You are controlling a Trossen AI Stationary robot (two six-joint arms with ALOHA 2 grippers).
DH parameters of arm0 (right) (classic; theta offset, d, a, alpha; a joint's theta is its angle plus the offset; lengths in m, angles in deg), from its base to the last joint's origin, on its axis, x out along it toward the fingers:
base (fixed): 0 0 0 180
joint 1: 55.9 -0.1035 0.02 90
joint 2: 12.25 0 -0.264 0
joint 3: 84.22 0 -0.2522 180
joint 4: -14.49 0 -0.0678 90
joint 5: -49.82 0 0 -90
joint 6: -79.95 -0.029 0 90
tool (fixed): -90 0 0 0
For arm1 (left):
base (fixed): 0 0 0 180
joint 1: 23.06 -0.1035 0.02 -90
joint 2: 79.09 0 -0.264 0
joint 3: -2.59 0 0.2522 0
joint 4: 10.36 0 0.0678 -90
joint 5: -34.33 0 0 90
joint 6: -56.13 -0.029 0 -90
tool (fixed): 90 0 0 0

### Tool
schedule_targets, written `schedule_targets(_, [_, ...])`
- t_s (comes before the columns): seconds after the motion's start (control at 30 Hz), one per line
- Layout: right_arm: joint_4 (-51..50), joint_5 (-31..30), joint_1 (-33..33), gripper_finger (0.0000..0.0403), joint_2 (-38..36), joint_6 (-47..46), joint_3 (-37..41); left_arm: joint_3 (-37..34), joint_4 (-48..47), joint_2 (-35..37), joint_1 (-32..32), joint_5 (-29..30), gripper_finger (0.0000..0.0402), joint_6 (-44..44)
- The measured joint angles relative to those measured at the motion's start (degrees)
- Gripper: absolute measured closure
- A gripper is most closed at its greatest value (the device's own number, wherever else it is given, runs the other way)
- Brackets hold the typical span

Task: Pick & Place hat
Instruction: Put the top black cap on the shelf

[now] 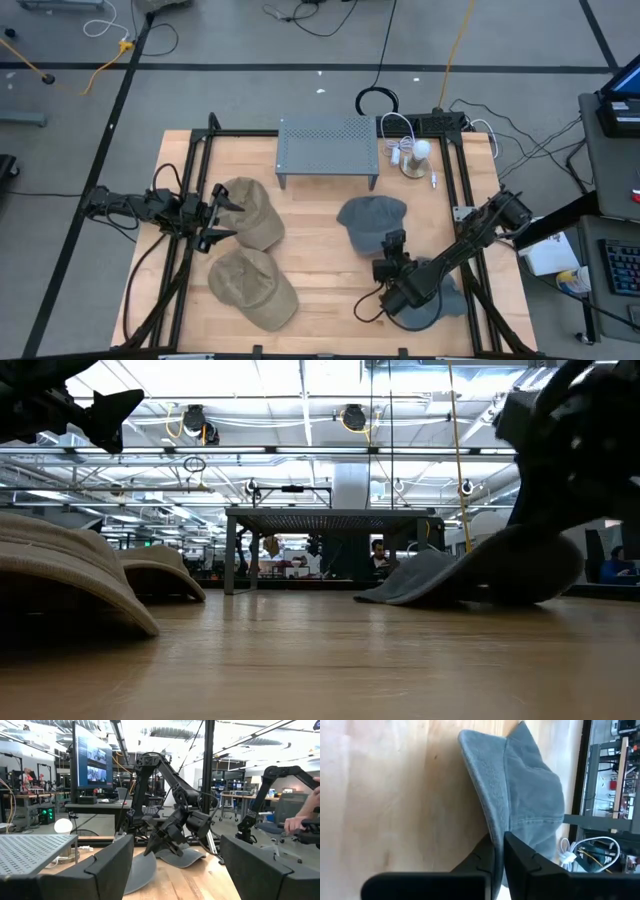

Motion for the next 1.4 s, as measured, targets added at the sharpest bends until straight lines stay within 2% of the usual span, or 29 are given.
schedule_targets(0.23, [-4.88,-0.27,-1.95,0.0397,-5.55,3.01,-4.80,0.00,0.09,-0.01,0.00,0.00,0.0103,0.00])
schedule_targets(0.47, [-5.08,-0.57,-2.53,0.0398,-12.50,9.78,-8.25,0.00,0.13,0.00,0.00,0.00,0.0103,0.00])
schedule_targets(0.73, [-3.78,-1.69,-2.52,0.0398,-23.13,10.64,-10.15,0.00,0.17,-0.02,0.01,0.00,0.0103,0.00])
schedule_targets(0.93, [0.91,-2.46,-2.52,0.0398,-31.94,14.20,-10.15,0.00,0.17,-0.02,0.02,0.00,0.0103,0.00])
schedule_targets(1.2, [11.37,-3.91,-2.52,0.0397,-39.83,24.71,-10.15,-0.01,0.17,0.00,0.00,0.00,0.0103,0.00])
schedule_targets(1.4, [21.66,-9.91,-2.33,0.0397,-42.40,33.67,-10.17,0.00,0.17,-0.01,0.00,0.00,0.0103,0.00])
